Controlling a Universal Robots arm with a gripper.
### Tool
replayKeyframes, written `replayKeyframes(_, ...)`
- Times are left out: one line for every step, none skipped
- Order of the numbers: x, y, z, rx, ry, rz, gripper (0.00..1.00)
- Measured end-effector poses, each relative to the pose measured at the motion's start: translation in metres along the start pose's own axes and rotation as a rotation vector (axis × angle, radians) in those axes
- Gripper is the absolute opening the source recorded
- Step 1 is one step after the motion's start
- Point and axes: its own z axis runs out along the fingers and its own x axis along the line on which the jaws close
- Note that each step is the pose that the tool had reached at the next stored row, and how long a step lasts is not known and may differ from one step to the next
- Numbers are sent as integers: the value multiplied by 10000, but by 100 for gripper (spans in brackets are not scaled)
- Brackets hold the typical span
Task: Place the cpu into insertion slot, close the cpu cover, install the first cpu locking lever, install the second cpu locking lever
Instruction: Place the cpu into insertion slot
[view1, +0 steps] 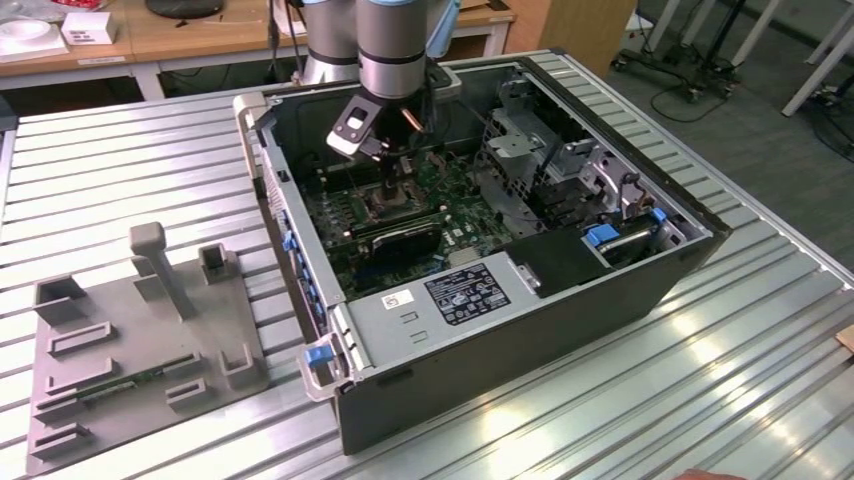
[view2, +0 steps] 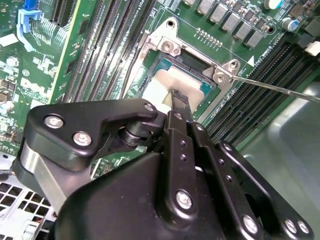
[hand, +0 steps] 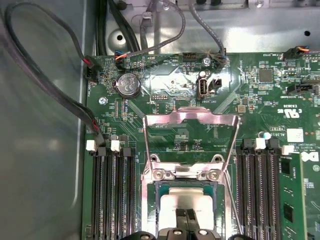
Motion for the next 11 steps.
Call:
replayKeyframes(0, 1, -17, 1, -1, 0, 10)
replayKeyframes(0, 2, -36, 0, 0, 0, 10)
replayKeyframes(0, 3, -56, 0, -2, 0, 10)
replayKeyframes(-1, 4, -77, 1, -3, -1, 10)
replayKeyframes(-1, 5, -99, 1, -5, -1, 10)
replayKeyframes(-1, 6, -122, 0, -4, 0, 10)
replayKeyframes(-1, 7, -146, 0, -4, 0, 10)
replayKeyframes(-1, 8, -169, 0, -5, 0, 10)
replayKeyframes(-1, 9, -191, 0, -5, 0, 10)
replayKeyframes(-2, 10, -212, 0, -5, 0, 10)
replayKeyframes(-2, 11, -230, 0, -6, 0, 10)
